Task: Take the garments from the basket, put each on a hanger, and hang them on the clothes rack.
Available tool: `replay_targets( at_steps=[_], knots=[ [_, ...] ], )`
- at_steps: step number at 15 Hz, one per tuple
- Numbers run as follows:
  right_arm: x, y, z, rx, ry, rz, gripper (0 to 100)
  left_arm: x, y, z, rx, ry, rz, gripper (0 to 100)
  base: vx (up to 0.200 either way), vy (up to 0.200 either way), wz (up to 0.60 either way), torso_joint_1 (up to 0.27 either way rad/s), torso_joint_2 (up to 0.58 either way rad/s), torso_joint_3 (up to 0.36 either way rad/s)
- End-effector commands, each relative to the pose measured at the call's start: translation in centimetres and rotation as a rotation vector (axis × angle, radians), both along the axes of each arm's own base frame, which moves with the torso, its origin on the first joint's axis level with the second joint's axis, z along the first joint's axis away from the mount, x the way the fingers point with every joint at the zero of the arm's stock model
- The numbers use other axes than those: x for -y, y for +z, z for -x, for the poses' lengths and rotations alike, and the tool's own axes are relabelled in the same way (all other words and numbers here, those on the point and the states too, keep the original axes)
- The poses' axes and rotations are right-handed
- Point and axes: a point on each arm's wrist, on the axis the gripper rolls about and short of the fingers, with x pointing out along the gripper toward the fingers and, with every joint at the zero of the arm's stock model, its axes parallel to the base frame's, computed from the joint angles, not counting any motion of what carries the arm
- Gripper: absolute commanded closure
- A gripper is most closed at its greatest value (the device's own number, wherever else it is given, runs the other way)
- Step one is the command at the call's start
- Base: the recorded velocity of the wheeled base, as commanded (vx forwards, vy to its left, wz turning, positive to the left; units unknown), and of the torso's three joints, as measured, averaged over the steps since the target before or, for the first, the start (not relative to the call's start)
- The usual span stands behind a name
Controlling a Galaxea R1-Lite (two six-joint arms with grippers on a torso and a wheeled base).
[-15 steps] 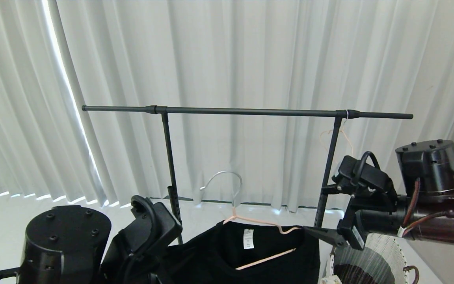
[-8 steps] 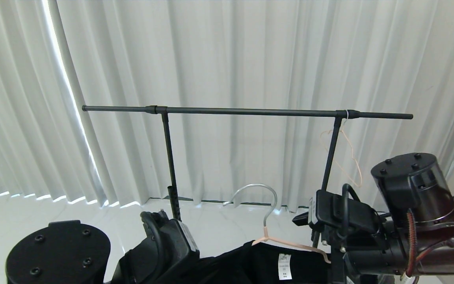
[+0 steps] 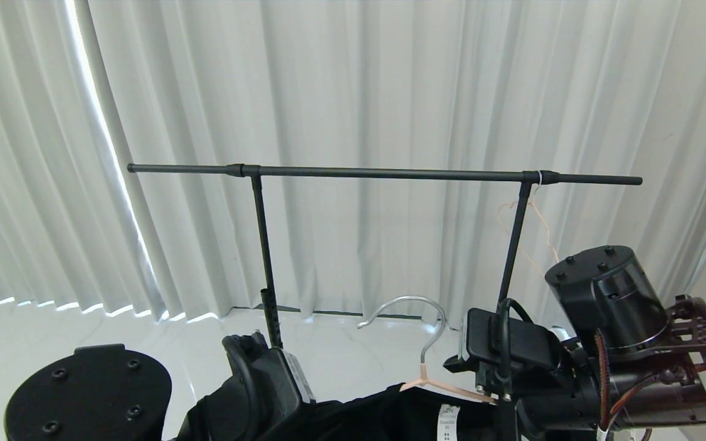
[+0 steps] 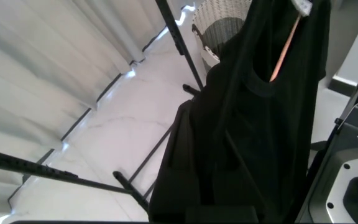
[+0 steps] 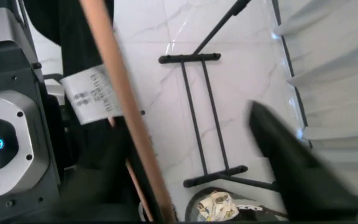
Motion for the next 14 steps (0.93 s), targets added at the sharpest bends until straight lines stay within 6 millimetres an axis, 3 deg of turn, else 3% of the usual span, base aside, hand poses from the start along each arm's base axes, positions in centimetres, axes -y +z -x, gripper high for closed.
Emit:
replay_targets(
  at_steps=[1, 8, 9, 14],
  knots=[
    [0.1, 0.0, 0.0, -0.001, -0.001, 0.000, 100, 0.0, 0.1, 0.0, 0.004, 0.002, 0.004, 100, 0.000, 0.000, 0.00, 0.000, 0.00, 0.000],
    [0.5, 0.6, -0.5, 0.052, -0.016, -0.029, 100, -0.1, 0.1, 0.0, 0.005, 0.001, 0.005, 100, 0.000, 0.000, 0.00, 0.000, 0.00, 0.000],
    [0.5, 0.8, -0.5, 0.096, 0.011, -0.027, 100, 0.0, 0.2, 0.0, 0.006, 0.002, 0.007, 0, 0.000, 0.000, 0.00, 0.000, 0.00, 0.000],
    [2.0, 2.4, -0.8, 0.222, 0.024, -0.042, 100, 0.6, 1.6, 0.0, 0.071, -0.010, 0.092, 0, 0.000, 0.000, 0.00, 0.000, 0.00, 0.000]
  ],
)
